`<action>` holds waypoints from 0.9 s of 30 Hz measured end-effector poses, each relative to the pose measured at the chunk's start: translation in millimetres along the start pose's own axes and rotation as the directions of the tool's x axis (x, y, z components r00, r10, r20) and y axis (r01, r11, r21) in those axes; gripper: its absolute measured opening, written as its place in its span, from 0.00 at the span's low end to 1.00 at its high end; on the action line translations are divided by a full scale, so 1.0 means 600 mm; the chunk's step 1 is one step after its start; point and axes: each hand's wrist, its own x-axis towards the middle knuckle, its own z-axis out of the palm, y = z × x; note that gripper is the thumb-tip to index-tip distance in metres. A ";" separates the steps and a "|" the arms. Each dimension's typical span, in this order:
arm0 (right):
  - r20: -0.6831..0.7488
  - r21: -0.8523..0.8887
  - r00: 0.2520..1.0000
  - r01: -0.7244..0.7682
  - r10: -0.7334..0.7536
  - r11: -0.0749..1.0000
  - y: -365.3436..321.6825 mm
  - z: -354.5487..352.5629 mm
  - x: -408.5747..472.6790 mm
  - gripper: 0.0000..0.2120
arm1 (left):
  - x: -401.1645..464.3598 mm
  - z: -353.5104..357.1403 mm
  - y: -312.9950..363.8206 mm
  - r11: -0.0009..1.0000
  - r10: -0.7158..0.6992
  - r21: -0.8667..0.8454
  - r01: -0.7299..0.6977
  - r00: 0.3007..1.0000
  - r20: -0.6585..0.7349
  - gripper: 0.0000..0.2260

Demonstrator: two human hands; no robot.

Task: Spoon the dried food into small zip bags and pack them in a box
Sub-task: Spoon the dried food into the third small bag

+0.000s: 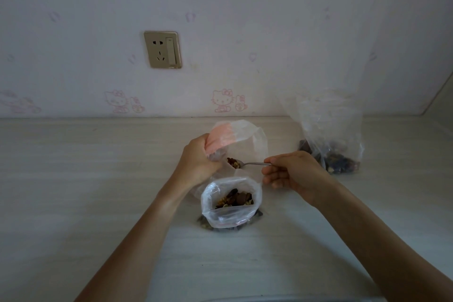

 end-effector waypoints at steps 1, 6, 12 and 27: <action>0.004 -0.005 1.000 -0.007 0.007 1.000 0.000 0.001 0.000 0.10 | 0.000 0.000 0.000 1.000 0.000 0.010 0.000 1.000 0.017 0.17; 0.009 0.000 1.000 -0.008 0.008 1.000 -0.003 0.008 -0.001 0.10 | 0.000 0.003 -0.005 0.999 0.023 0.022 -0.024 0.999 0.041 0.24; 0.018 0.077 0.997 -0.073 0.072 0.994 -0.003 0.004 0.000 0.09 | -0.003 -0.003 -0.009 0.999 0.007 -0.048 -0.006 1.000 0.007 0.22; 0.028 0.052 0.998 0.054 -0.056 0.997 -0.018 -0.026 -0.016 0.09 | 0.005 -0.026 -0.014 0.982 -0.123 -0.138 0.130 0.991 0.057 0.23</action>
